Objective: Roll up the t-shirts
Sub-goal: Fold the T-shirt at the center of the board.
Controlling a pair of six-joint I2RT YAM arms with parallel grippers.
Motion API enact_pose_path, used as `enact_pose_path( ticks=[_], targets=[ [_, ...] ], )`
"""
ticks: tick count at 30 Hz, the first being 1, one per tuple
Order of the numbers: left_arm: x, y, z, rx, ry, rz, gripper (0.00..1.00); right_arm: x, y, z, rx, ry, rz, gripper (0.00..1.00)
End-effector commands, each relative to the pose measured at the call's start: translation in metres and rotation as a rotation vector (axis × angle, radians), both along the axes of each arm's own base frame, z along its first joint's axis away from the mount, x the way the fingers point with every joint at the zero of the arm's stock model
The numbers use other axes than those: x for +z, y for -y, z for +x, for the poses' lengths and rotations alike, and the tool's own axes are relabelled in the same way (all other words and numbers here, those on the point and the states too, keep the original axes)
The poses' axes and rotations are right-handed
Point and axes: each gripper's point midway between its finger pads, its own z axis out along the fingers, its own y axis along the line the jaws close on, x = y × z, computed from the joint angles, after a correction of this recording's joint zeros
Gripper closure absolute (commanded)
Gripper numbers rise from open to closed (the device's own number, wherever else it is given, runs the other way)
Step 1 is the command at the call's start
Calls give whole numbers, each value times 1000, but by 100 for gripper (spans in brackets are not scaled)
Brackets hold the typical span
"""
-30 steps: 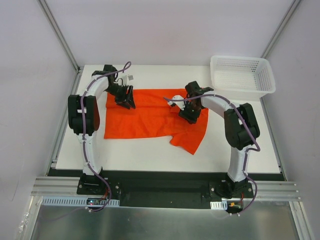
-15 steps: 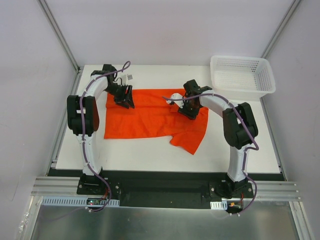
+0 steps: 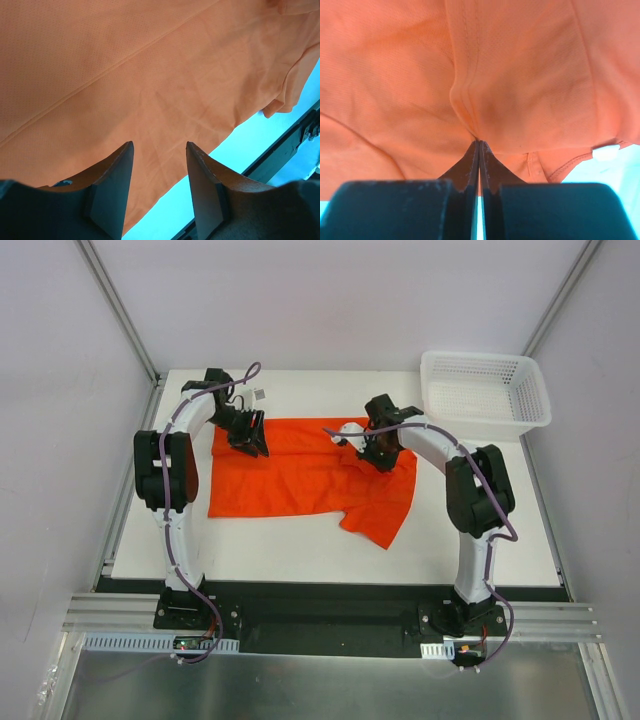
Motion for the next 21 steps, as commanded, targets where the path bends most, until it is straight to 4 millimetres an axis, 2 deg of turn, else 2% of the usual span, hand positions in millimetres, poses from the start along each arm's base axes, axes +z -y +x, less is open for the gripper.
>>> enact_pose_path(
  ticks=[1, 9, 13, 21],
  targets=[
    [29, -3, 4, -2, 75, -3, 54, 36, -17, -10, -9, -14, 57, 99],
    [31, -3, 5, -4, 84, -3, 54, 46, -25, -20, -47, -57, 76, 99],
    [31, -3, 6, -2, 83, -2, 54, 61, -31, -22, -81, -69, 112, 99],
    [30, -3, 7, -3, 84, 0, 54, 80, -44, -24, -106, -85, 169, 99]
  ],
)
